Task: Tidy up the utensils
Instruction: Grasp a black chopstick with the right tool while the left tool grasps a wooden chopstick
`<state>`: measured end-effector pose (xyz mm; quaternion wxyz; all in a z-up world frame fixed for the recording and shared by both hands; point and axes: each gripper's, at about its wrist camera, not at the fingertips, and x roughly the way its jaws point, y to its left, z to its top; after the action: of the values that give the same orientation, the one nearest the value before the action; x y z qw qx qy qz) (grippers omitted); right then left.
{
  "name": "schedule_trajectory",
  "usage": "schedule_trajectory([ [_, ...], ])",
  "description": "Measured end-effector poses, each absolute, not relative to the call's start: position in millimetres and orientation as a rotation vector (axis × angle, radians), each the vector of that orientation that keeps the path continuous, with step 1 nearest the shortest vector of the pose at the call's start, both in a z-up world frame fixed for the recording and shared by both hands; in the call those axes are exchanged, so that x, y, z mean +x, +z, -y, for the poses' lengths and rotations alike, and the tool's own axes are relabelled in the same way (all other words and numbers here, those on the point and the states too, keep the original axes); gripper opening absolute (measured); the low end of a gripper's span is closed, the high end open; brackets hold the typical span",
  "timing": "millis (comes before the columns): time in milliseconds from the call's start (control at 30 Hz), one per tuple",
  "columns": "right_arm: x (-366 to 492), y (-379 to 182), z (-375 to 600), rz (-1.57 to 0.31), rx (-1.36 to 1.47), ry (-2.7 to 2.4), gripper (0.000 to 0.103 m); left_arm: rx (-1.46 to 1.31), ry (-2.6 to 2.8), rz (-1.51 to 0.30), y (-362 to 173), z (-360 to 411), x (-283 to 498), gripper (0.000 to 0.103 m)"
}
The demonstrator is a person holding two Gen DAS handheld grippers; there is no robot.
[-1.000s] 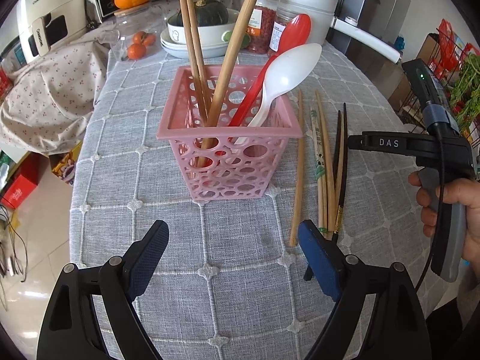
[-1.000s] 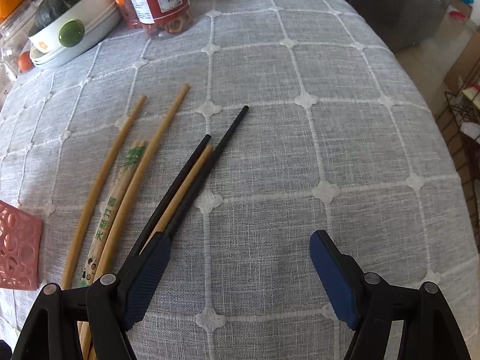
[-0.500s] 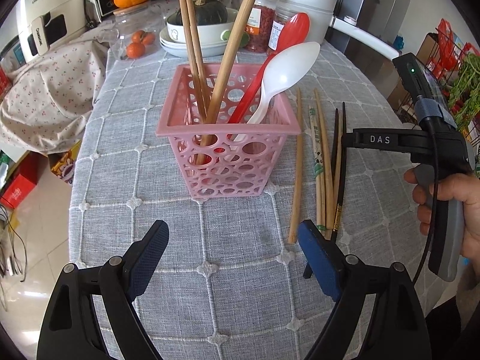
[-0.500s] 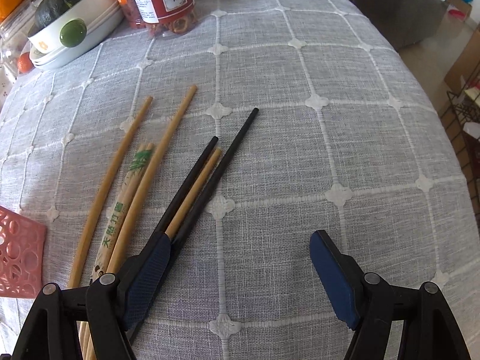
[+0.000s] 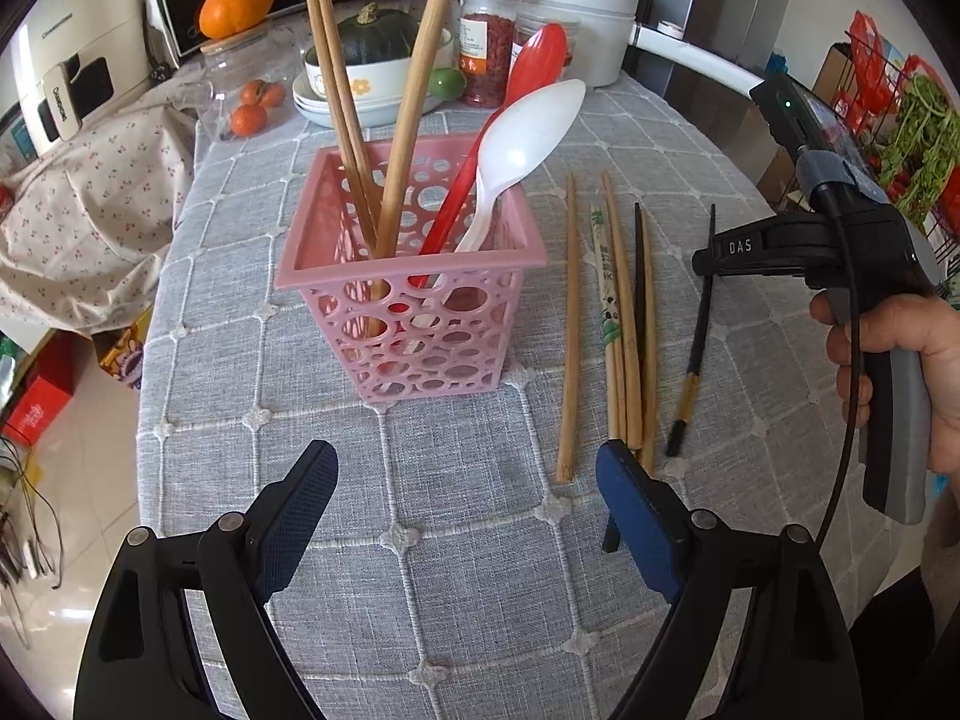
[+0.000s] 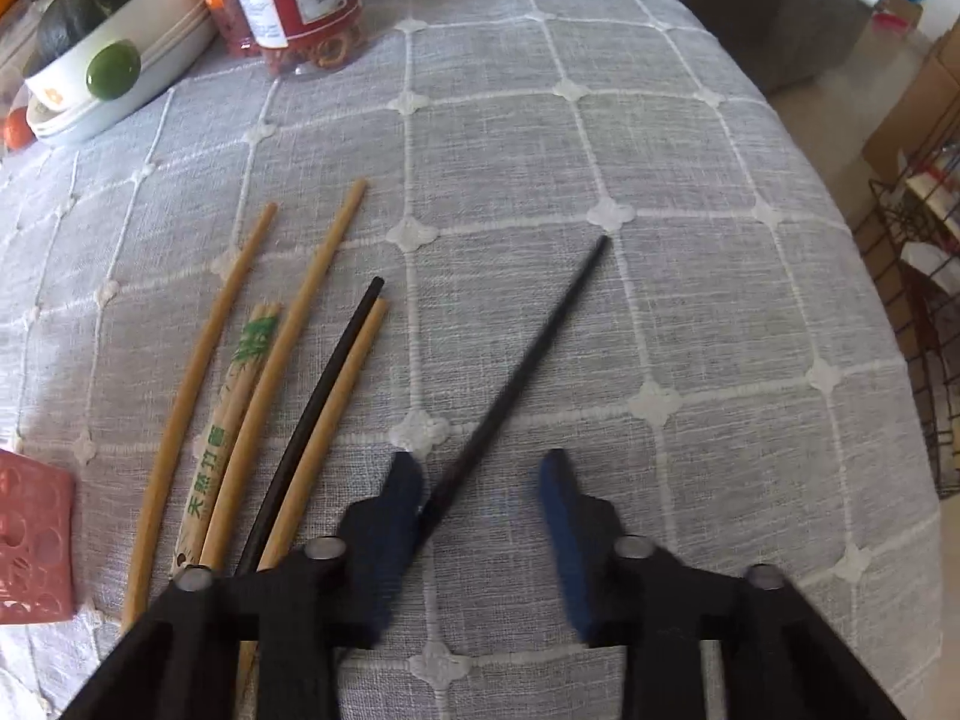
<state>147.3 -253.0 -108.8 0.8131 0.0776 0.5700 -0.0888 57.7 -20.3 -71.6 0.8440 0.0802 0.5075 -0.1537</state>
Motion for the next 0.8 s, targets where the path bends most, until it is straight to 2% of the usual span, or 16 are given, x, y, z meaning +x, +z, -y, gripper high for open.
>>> schedule_trajectory([
  [33, 146, -109, 258, -1.221, 0.173, -0.194, 0.015, 0.167, -0.331, -1.066, -69, 22, 57, 0.090],
  [67, 145, -109, 265, -1.224, 0.205, -0.182, 0.012, 0.166, -0.340, -1.061, -66, 24, 56, 0.090],
  [167, 138, -110, 285, -1.253, 0.305, -0.155, 0.005, 0.180, -0.373, -1.049, -57, 33, 50, 0.090],
  [267, 128, -108, 300, -1.265, 0.354, -0.140, 0.004, 0.213, -0.407, -1.042, -51, 48, 42, 0.088],
  [433, 112, -92, 322, -1.236, 0.396, -0.106, 0.004, 0.288, -0.482, -1.045, -50, 85, 37, 0.051],
  [533, 100, -81, 334, -1.210, 0.420, -0.090, 0.004, 0.294, -0.519, -1.083, -56, 111, 46, 0.034],
  [633, 89, -72, 344, -1.187, 0.436, -0.085, 0.004, 0.265, -0.522, -1.137, -64, 133, 66, 0.022],
  [800, 80, -66, 362, -1.168, 0.470, -0.075, 0.004, 0.267, -0.473, -1.195, -80, 162, 107, 0.014],
])
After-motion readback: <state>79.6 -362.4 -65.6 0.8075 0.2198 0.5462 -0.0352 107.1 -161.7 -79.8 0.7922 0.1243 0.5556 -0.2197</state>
